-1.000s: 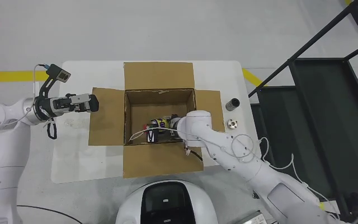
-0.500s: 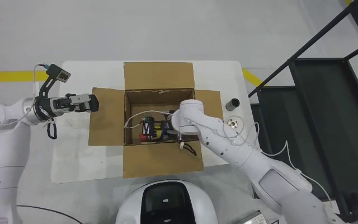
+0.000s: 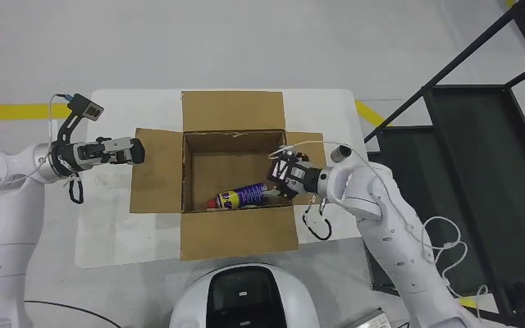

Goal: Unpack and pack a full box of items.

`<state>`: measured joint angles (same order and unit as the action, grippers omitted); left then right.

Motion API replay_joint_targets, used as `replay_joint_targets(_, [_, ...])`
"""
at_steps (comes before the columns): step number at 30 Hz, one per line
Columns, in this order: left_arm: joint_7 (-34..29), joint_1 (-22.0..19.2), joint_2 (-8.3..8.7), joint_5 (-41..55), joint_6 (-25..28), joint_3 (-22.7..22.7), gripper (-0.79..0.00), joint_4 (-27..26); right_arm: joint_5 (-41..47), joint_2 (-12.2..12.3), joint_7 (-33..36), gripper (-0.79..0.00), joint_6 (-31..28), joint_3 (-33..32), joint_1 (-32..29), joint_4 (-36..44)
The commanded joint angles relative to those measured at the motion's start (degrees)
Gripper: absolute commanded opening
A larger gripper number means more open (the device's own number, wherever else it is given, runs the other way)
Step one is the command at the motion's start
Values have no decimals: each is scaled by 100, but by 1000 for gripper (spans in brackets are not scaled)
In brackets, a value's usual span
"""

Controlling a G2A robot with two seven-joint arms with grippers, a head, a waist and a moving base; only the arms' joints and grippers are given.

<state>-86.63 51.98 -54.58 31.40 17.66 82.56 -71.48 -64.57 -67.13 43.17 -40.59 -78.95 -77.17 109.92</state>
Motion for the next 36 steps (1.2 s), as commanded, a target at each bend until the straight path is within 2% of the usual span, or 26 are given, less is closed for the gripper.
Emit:
replay_joint_targets(1, [0,0,0,0,0,0,0,0,101,52,-303,0,44,-584,-479,68])
replay_joint_targets(6, [0,0,0,0,0,0,0,0,263,133,-901,0,145,-1436,-1303,95])
replay_joint_targets(23, [0,0,0,0,0,0,0,0,265,135,-921,0,178,-1475,-1332,95])
replay_joint_targets(31, [0,0,0,0,0,0,0,0,581,233,-993,0,525,-2328,-1150,-1250])
replay_joint_targets(36, [0,0,0,0,0,0,0,0,432,268,-926,0,709,-2258,-807,-2178])
